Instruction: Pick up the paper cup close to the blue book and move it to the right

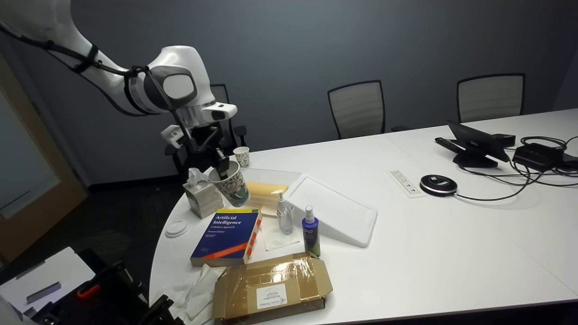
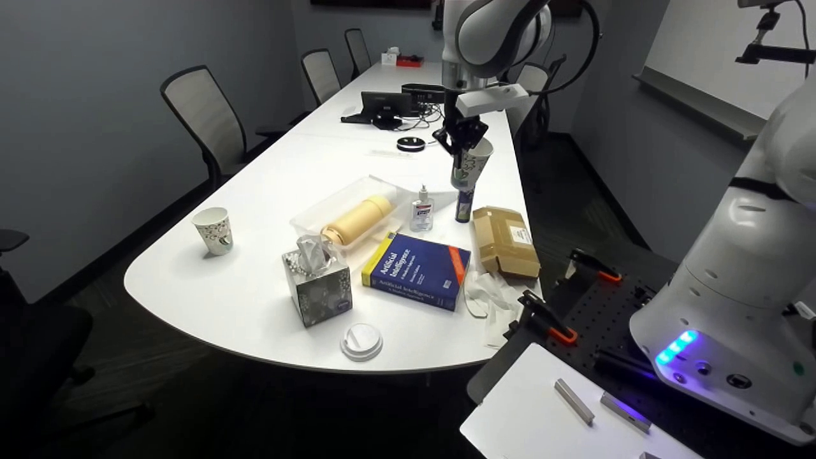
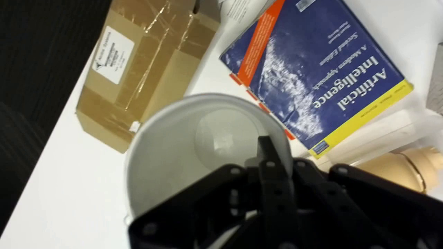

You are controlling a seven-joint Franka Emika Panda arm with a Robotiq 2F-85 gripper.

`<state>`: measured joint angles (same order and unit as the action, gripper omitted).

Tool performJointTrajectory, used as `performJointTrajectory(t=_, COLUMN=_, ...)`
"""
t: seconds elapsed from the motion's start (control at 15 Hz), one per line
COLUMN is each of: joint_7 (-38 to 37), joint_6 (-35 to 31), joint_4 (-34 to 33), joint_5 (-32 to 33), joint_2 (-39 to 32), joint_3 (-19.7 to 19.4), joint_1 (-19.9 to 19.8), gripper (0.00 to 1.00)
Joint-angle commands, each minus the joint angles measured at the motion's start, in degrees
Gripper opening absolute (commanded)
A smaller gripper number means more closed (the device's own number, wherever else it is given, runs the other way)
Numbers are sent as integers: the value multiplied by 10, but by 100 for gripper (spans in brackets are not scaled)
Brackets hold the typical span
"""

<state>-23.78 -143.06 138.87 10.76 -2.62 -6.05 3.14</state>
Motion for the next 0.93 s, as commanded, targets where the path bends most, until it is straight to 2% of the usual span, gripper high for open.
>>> performJointTrajectory(t=0.0, joint_7=0, joint_6=23, joint_4=-8, joint_5=29, joint_2=24, joint_3=-7, joint_1=-41, gripper=1)
performJointTrajectory(t=0.27, joint_7=18, joint_6=31, joint_4=-26, joint_5=30, joint_2=21, joint_3=-22, joint_1=-80, gripper=1)
performJointTrajectory(t=0.33, joint_7=51, joint_6=30, joint_4=-18, joint_5=-2, joint_2=33, joint_3=-18, joint_1=-82, gripper=1)
performJointTrajectory(t=0.4, joint_7=19, joint_6=9, joint_4=-21, joint_5=22, joint_2=11, joint_3=-17, joint_1=-82, gripper=2)
performJointTrajectory(t=0.73, joint_7=44, joint_6=10, joint_4=-22, joint_5=7, joint_2=17, joint_3=-17, joint_1=-87, gripper=1)
performJointTrajectory(t=0.87, joint_7=36, joint_6=4, joint_4=-43, joint_5=0, joint_2=-8, joint_3=-22, joint_1=-93, gripper=1)
